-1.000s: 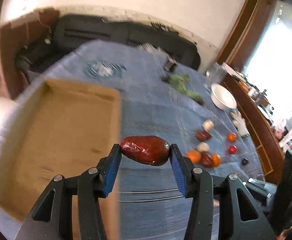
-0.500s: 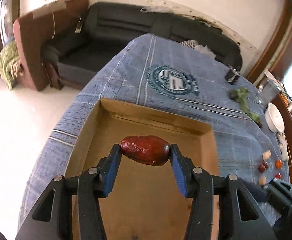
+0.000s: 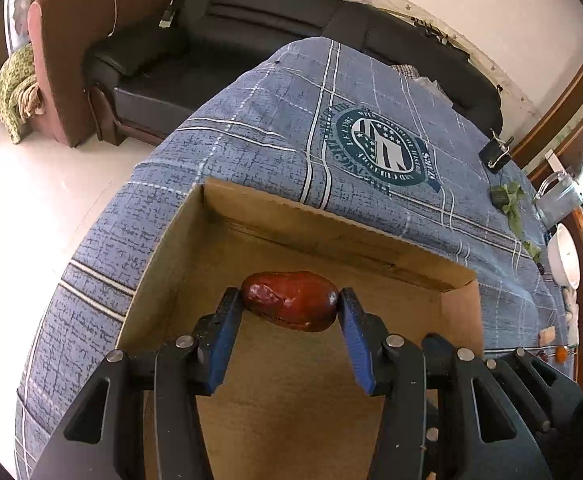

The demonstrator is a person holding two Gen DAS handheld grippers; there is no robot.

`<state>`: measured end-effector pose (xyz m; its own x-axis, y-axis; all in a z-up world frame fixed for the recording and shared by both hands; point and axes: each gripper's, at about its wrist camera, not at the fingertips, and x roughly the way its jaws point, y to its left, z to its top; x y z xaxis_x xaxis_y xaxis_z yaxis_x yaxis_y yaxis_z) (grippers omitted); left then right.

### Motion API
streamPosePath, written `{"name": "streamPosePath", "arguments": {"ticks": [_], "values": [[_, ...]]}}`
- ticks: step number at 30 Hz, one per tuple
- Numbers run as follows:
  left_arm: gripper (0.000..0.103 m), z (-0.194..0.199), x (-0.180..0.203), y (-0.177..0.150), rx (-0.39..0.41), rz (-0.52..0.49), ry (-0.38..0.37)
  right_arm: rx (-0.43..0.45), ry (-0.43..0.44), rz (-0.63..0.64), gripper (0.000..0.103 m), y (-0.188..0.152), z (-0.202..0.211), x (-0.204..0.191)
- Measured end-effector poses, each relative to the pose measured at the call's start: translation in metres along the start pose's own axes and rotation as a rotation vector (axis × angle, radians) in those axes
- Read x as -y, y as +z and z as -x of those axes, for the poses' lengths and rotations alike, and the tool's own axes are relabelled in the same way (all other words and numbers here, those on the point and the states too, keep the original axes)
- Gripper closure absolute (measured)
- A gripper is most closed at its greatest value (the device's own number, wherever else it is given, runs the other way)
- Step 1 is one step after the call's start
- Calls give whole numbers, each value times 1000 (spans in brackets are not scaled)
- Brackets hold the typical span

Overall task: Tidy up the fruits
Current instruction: 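Carry both items over the cardboard tray and open both tools, then move both tools back to the tangerines on the table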

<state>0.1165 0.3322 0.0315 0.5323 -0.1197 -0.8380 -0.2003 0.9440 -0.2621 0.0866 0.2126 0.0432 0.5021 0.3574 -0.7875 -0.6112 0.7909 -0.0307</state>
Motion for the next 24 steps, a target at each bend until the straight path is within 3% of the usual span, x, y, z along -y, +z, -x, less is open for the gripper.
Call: {"name": "streamPosePath", "arguments": {"ticks": [5, 10, 11, 15, 21, 24], "values": [[53, 28, -8, -3, 53, 43, 9, 72, -26, 19, 47, -2, 27, 4], [52, 74, 1, -22, 130, 57, 8, 148, -30, -53, 36, -26, 86, 26], [48, 85, 8, -29, 148, 49, -7, 161, -26, -68, 35, -33, 97, 31], [32, 122, 50, -61, 214, -7, -84, 220, -11, -191, 28, -82, 144, 61], [26, 132, 118, -111, 207, -81, -244, 266, -7, -481, 28, -157, 185, 130], [26, 116, 149, -130, 191, -132, -241, 264, -80, -553, 29, -196, 209, 167]]}}
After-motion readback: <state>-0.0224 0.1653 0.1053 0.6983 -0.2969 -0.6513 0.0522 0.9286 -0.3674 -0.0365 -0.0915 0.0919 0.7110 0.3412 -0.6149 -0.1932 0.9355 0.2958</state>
